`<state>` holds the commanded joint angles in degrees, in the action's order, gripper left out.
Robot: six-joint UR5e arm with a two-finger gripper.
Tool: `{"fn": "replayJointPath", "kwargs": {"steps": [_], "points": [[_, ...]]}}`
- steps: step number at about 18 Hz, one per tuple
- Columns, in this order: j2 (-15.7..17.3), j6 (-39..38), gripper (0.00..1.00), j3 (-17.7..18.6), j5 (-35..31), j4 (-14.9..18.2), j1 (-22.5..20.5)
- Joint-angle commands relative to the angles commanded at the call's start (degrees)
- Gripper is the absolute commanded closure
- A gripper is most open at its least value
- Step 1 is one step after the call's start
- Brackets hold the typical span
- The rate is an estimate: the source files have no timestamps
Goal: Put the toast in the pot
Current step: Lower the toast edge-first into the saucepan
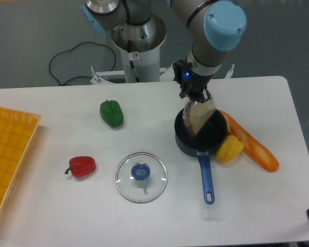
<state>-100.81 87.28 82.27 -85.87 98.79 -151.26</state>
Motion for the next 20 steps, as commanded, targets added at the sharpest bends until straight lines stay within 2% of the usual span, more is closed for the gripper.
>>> {"fn": "replayJointPath", "kwargs": {"steps": [11,20], "points": [[-1.1,-0.5,1.0,-0.4,0.1,-0.2,0.2],[-1.1,-1.0,1.0,-2.2,0.3,0.0,0.5]]}}
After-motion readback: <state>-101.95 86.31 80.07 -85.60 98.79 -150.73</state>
